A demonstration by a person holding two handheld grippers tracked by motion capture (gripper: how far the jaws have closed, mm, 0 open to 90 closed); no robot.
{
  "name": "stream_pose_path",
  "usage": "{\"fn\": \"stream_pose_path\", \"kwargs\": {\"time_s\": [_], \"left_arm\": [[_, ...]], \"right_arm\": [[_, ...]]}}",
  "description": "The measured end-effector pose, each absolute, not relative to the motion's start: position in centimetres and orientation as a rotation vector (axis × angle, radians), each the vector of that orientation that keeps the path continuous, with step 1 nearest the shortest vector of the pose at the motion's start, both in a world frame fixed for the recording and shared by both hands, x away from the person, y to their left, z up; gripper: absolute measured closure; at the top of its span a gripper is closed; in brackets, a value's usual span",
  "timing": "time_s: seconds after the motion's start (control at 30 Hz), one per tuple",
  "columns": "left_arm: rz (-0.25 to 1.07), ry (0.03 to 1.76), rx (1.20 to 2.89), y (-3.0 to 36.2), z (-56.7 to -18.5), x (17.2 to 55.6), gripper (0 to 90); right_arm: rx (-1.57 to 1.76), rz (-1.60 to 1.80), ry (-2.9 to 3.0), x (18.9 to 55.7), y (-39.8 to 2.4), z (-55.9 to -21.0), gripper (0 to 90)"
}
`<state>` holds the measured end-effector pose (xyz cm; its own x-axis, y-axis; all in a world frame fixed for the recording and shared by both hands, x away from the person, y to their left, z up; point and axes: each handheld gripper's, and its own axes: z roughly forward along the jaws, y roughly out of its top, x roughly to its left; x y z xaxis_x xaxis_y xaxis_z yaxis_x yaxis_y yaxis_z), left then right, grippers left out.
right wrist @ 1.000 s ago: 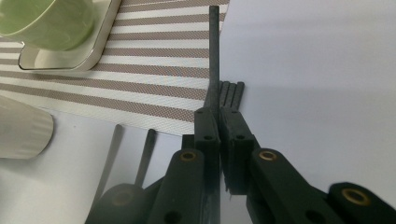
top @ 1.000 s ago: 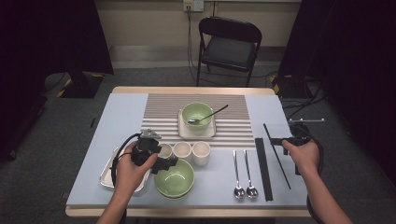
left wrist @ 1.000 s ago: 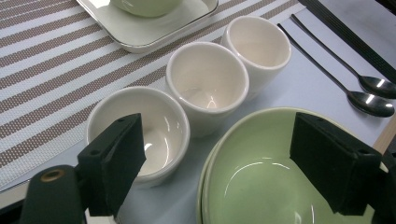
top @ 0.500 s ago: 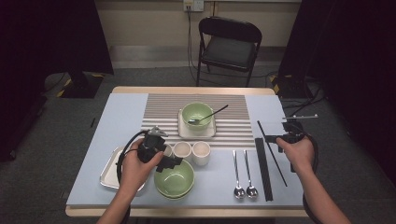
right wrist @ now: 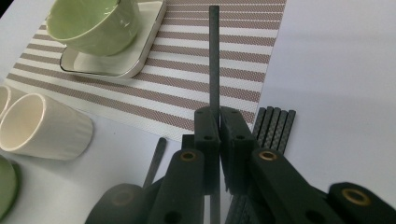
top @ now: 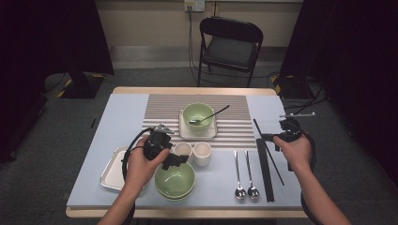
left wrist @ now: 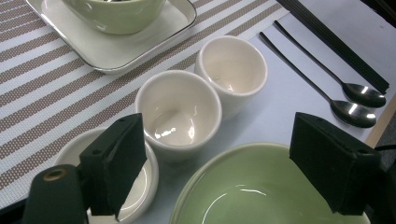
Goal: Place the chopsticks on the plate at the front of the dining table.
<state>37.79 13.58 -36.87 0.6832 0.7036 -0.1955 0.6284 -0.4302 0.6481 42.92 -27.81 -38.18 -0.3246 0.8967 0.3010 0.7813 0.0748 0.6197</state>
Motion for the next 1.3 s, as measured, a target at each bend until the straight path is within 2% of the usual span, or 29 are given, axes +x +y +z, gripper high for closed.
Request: {"fn": "stream_pose_path", "kwargs": {"time_s": [1.3], "left_arm": [[0.111, 1.033, 2.148, 10.3, -36.9, 39.0, 18.6]], "right_arm": [[1.633, 1.206, 2.223, 43.9, -23.1, -36.2, 86.6]]}}
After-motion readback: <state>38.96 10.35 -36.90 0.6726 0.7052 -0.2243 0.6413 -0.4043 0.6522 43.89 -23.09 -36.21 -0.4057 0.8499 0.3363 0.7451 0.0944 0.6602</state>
